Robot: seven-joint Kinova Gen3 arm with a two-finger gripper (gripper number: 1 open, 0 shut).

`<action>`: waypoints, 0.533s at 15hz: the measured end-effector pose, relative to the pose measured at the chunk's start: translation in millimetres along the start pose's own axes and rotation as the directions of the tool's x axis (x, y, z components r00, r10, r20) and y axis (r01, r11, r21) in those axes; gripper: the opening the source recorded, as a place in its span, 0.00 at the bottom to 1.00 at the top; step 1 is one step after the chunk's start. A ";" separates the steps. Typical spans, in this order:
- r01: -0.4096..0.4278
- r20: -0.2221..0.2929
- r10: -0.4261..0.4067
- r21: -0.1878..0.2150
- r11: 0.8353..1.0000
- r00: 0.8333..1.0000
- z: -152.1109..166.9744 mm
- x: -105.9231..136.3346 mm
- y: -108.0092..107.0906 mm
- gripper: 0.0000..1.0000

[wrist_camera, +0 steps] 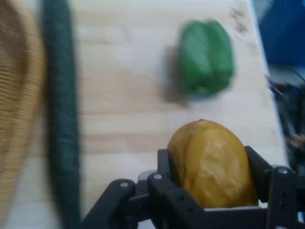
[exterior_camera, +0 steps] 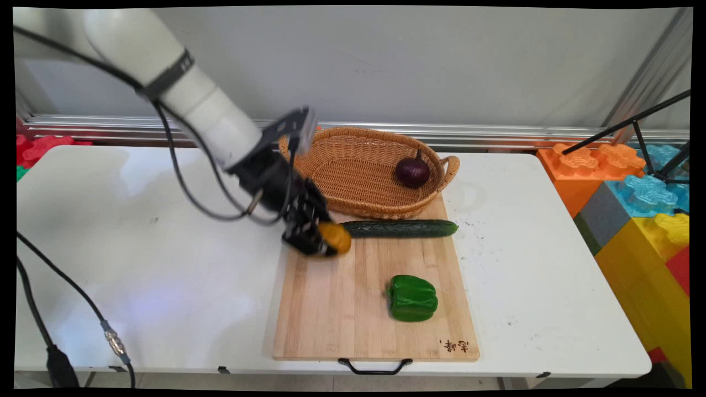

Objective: Place the picked object in the vegetable basket

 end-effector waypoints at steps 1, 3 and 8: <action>0.019 -0.013 -0.019 0.030 0.999 1.000 -7.2 5.5 -7.7 0.00; 0.055 -0.034 -0.052 0.104 0.993 0.998 -16.1 14.8 -26.5 0.00; 0.178 -0.052 -0.170 0.304 0.936 0.984 -18.2 24.3 -81.3 0.00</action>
